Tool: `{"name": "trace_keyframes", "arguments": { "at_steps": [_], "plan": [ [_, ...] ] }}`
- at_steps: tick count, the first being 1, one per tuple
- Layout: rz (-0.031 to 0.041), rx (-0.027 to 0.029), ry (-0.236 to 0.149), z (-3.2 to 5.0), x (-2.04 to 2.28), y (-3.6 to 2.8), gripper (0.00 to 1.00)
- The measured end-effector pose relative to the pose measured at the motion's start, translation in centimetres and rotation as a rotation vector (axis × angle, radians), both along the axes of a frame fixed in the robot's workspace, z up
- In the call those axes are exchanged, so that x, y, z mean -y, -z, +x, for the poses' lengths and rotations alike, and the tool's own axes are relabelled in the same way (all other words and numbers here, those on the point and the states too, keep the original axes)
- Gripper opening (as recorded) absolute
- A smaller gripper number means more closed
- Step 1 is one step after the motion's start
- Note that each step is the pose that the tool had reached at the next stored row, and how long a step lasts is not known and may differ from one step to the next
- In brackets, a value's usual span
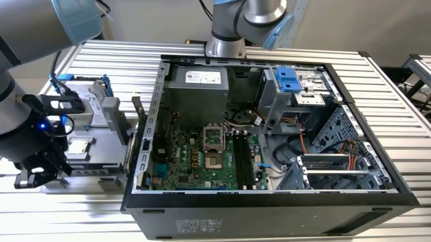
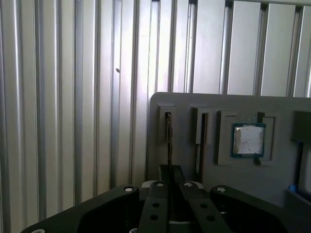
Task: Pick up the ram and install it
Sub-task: 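Pick up the ram and move it above insertion slot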
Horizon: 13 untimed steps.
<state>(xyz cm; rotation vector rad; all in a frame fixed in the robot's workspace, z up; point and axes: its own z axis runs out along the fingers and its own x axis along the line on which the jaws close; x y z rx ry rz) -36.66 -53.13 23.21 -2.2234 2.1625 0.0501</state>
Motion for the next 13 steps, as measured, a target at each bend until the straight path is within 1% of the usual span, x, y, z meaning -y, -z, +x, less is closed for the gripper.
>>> {"name": "trace_keyframes", "arguments": {
  "at_steps": [7, 13],
  "plan": [
    [0.0000, 0.0000, 0.000, 0.00, 0.00, -0.58, 0.00],
    [0.0000, 0.0000, 0.000, 0.00, 0.00, -1.22, 0.00]
  ]
}}
